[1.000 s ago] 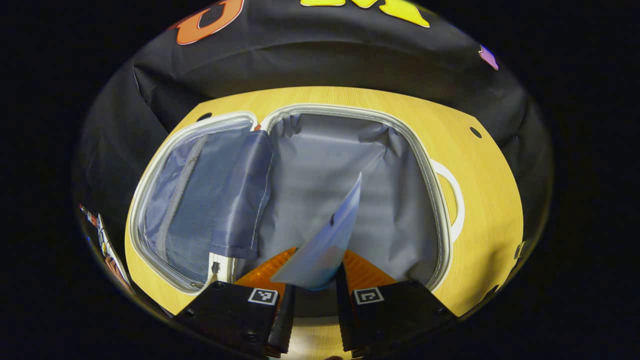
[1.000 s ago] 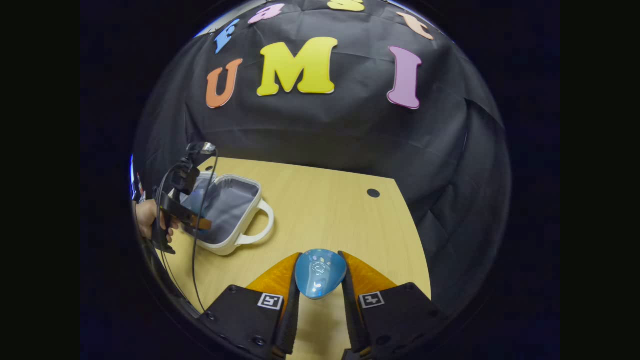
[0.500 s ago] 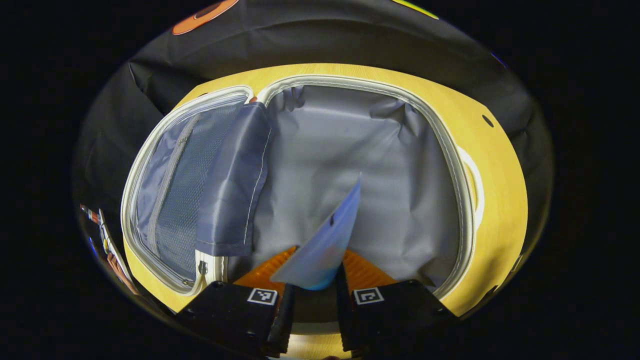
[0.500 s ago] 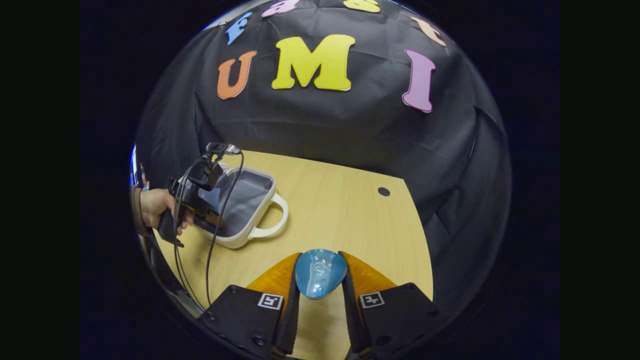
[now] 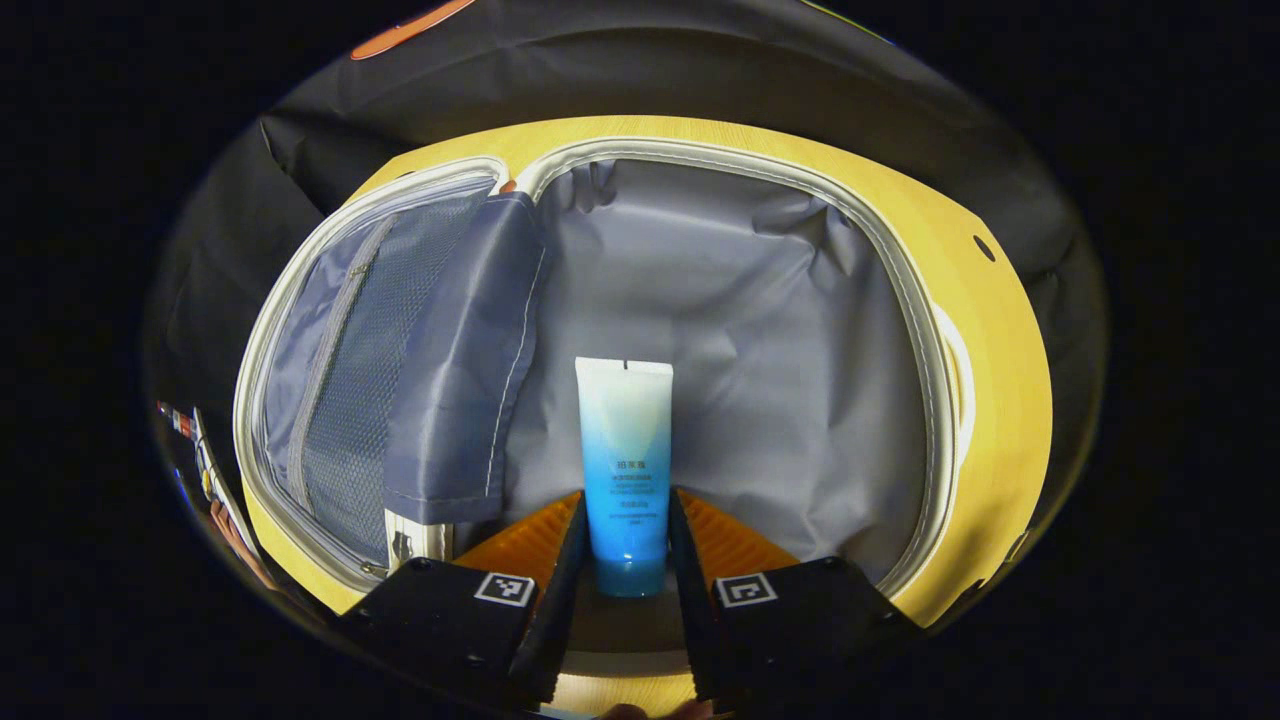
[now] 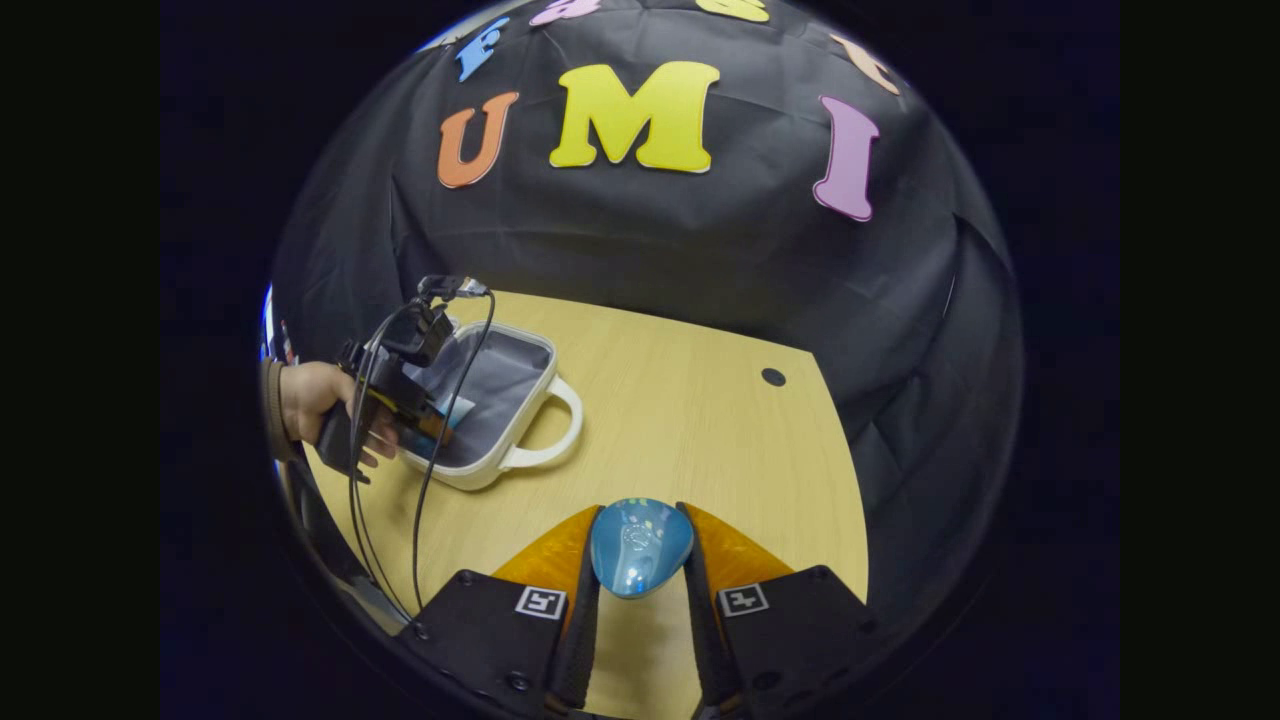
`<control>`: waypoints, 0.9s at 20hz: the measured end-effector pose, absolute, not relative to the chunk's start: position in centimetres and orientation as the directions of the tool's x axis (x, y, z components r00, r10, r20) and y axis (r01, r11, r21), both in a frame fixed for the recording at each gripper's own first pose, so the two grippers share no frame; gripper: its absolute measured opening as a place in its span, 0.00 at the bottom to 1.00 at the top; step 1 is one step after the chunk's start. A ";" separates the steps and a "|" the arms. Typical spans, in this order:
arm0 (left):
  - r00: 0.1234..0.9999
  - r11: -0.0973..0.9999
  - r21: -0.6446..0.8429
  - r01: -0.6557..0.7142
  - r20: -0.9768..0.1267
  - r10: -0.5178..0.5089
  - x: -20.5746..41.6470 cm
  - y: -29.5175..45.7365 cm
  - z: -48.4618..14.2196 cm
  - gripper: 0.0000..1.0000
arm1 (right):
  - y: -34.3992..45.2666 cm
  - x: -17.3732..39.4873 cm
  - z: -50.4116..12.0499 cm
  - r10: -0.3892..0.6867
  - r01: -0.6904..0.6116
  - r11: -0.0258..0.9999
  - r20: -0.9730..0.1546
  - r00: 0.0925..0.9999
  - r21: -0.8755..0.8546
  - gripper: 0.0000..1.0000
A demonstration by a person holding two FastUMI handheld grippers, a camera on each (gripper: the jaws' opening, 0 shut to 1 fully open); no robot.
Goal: First open the suitcase, pack the skin care products into it, and then close the suitcase.
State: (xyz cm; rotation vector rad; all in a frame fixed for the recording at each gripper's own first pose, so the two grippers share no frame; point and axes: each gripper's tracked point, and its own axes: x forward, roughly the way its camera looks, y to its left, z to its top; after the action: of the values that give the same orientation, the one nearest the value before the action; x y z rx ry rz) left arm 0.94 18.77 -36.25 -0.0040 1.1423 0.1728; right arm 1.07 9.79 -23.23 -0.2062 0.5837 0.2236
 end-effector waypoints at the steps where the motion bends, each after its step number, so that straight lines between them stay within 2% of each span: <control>1: 0.407 0.987 0.074 -0.142 -0.904 0.127 0.7 18.7 -36.1 0.55 | 10.5 1.3 -22.8 0.163 -0.274 0.954 -0.562 0.811 -0.119 0.38; 2: 0.424 0.989 0.056 -0.134 -0.899 0.108 0.6 18.3 -35.4 0.57 | 11.5 1.8 -22.1 0.184 -0.289 0.951 -0.555 0.811 -0.107 0.37; 3: 0.451 0.991 0.052 -0.123 -0.887 0.102 0.5 18.3 -34.6 0.83 | 12.8 2.4 -21.3 0.207 -0.307 0.947 -0.546 0.812 -0.098 0.38; 4: 0.482 0.994 0.036 -0.107 -0.872 0.084 0.3 18.0 -33.4 0.86 | 14.2 3.1 -20.6 0.229 -0.327 0.940 -0.536 0.812 -0.093 0.38; 5: 0.523 0.995 0.030 -0.090 -0.849 0.073 0.1 17.7 -31.7 0.95 | 15.8 4.2 -19.8 0.251 -0.347 0.934 -0.525 0.814 -0.091 0.38; 6: 0.565 0.997 0.023 -0.072 -0.823 0.060 -0.1 17.5 -30.3 0.98 | 17.3 5.0 -19.3 0.267 -0.361 0.928 -0.517 0.813 -0.089 0.38; 9: 0.726 0.997 0.060 -0.050 -0.683 0.078 -0.7 18.9 -24.8 0.96 | 23.1 7.6 -19.0 0.319 -0.408 0.911 -0.513 0.796 -0.065 0.38; 12: 0.836 0.996 0.062 -0.068 -0.541 0.091 -2.4 21.7 -19.8 0.96 | 28.2 8.6 -20.8 0.365 -0.448 0.894 -0.540 0.758 -0.026 0.38; 14: 0.888 0.991 0.097 -0.090 -0.443 0.125 -3.7 24.4 -16.8 0.96 | 31.1 8.8 -23.4 0.379 -0.462 0.887 -0.593 0.711 0.012 0.39; 18: 0.957 0.983 0.149 -0.109 -0.253 0.144 -6.2 27.9 -11.5 0.96 | 33.8 8.9 -29.3 0.339 -0.455 0.890 -0.701 0.628 0.023 0.39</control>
State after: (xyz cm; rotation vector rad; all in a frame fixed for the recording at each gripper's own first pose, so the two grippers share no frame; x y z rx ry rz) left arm -6.24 27.93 -11.51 0.1340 0.2662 0.1285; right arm 8.86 33.80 -29.27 -0.1624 0.7673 0.4576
